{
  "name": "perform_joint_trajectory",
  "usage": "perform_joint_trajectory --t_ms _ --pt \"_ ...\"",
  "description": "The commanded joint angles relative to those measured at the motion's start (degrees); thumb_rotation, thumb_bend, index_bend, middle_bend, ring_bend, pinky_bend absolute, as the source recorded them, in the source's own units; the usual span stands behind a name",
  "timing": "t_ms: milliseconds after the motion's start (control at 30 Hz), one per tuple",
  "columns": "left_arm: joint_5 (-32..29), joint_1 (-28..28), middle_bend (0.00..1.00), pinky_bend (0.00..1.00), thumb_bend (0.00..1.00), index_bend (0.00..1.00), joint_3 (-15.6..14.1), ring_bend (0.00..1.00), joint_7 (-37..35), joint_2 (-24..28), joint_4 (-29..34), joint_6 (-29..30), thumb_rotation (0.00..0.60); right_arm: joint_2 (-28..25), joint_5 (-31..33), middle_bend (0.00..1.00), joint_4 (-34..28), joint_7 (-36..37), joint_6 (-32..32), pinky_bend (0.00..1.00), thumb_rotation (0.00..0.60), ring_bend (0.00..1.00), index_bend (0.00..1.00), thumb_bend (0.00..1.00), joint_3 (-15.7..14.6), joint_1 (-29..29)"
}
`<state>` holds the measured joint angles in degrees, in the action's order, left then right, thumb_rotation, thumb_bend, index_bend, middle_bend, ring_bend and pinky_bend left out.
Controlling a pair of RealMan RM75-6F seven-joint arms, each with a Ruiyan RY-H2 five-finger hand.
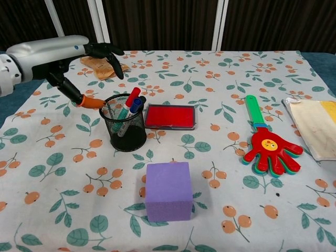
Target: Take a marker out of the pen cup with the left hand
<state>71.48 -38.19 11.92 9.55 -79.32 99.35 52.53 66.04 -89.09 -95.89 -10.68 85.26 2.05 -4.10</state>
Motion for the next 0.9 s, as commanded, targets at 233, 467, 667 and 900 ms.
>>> perform_joint_trajectory --t_ms 233,467,667,900 --pt "-10.4 -5.1 0.04 0.0 0.31 0.37 2.0 0.0 5.1 -2.4 -0.2 -3.3 0.6 -0.1 -0.2 0.0 0.0 0.4 0.3 0.15 0.6 0.0 0.01 0.03 0.1 0.0" --pt "-13.7 -6.3 0.05 0.0 0.31 0.42 2.2 0.0 4.4 -2.8 0.3 -3.2 0.6 -0.3 -0.1 0.0 0.0 0.5 0.4 0.15 0.6 0.0 0.01 0.03 0.1 0.1" --pt "-14.8 -7.1 0.06 0.0 0.3 0.45 1.8 0.0 3.0 -2.8 0.3 -3.9 0.6 -0.4 -0.1 0.0 -0.1 0.6 0.6 0.15 0.6 0.0 0.01 0.03 0.1 0.2" --pt "-15.0 -7.7 0.06 0.0 0.31 0.47 1.7 0.0 3.3 -3.7 -0.2 -1.9 0.6 -0.5 -0.2 0.0 -0.1 0.8 0.6 0.15 0.6 0.0 0.01 0.03 0.1 0.2"
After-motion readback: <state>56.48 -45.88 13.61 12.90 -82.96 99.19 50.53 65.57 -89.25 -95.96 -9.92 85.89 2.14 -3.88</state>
